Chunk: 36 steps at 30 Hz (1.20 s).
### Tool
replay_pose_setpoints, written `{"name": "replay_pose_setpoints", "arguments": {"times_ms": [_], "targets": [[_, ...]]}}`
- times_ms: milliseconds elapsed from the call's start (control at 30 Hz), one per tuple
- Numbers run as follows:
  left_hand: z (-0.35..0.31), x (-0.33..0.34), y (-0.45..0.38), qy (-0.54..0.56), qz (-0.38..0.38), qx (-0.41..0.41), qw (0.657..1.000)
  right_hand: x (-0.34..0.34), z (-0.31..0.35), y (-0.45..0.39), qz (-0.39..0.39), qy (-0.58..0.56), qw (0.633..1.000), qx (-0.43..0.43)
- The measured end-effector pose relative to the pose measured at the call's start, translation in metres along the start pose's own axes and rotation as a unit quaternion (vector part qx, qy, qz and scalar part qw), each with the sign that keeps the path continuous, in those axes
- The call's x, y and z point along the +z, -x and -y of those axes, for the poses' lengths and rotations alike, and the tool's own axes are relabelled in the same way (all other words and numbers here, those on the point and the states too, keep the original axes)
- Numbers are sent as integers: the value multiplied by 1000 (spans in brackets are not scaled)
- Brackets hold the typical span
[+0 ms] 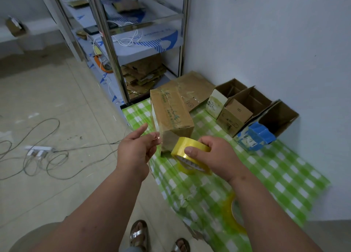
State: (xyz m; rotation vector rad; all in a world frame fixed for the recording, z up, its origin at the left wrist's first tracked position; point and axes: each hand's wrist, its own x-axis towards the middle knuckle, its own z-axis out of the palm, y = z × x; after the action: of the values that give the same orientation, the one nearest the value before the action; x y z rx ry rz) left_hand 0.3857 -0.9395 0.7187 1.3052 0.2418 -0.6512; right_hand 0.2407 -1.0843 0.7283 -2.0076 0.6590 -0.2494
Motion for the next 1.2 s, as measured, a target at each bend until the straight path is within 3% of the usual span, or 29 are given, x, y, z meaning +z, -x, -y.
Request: {"name": "replay_pose_setpoints", "arguments": {"times_ms": [167,467,633,933,1067,1200], "targets": [[-9,7,-7,-56,30,-79,995,-12,4,-7,25,14,1000,-9],[-11,12,-22,-68,-5,-45,997,-26,8,-21,124,-47,991,26],[-18,17,-38,-70,-8,-53,996,-27,8,-33,114,-98,987,53],[-48,23,-62,-28,66,-101,992,-38,27,-49,117,-45,991,49],[-53,25,-68,-99,117,-149,977,-43,31,-52,87,-70,993,34],[-52,29,-74,-147,93,-131,976,-44,28,-57,69,-83,993,42]]}}
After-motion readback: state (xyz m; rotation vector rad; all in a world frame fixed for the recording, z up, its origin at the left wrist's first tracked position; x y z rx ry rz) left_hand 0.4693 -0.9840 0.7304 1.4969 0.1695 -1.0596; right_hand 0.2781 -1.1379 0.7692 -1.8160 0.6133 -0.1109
